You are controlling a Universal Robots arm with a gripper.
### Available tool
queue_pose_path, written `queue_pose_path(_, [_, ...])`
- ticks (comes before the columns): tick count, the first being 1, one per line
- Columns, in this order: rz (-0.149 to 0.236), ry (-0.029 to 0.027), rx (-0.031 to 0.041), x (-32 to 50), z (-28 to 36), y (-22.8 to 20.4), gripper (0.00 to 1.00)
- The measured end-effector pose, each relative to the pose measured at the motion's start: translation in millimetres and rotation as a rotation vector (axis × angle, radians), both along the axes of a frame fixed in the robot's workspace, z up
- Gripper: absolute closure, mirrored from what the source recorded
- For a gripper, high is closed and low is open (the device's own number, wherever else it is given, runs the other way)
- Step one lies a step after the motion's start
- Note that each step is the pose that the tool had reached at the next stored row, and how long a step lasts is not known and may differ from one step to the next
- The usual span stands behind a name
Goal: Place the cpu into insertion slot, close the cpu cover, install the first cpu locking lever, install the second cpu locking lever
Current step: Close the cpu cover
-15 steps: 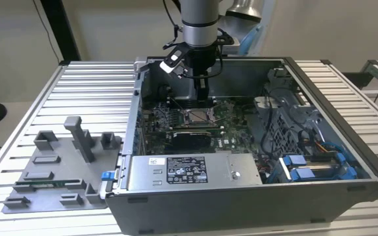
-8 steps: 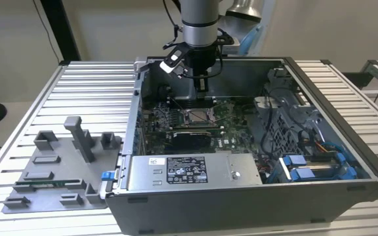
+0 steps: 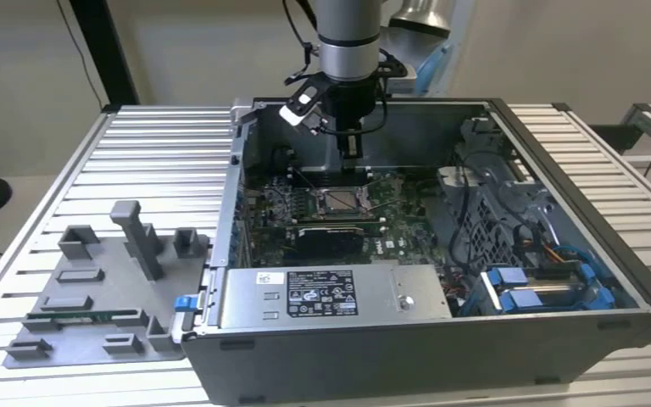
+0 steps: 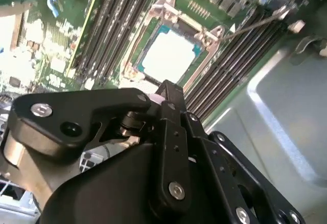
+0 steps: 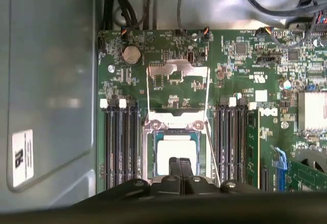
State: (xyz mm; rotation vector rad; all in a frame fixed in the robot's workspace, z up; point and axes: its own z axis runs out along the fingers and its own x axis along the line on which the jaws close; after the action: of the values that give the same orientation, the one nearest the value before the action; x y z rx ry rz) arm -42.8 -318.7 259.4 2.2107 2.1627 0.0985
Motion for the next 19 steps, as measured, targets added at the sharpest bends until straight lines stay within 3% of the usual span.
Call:
queue_pose_path(3, [0.000,0.0099,-0.0020,11.3,0.0,0.0,1.00])
queue_pose_path(10, [0.000,0.0402,-0.0075,41.7,-0.1,0.0,1.00])
queue_pose_path(19, [0.000,0.0880,-0.0189,82.5,-0.4,0.0,1.00])
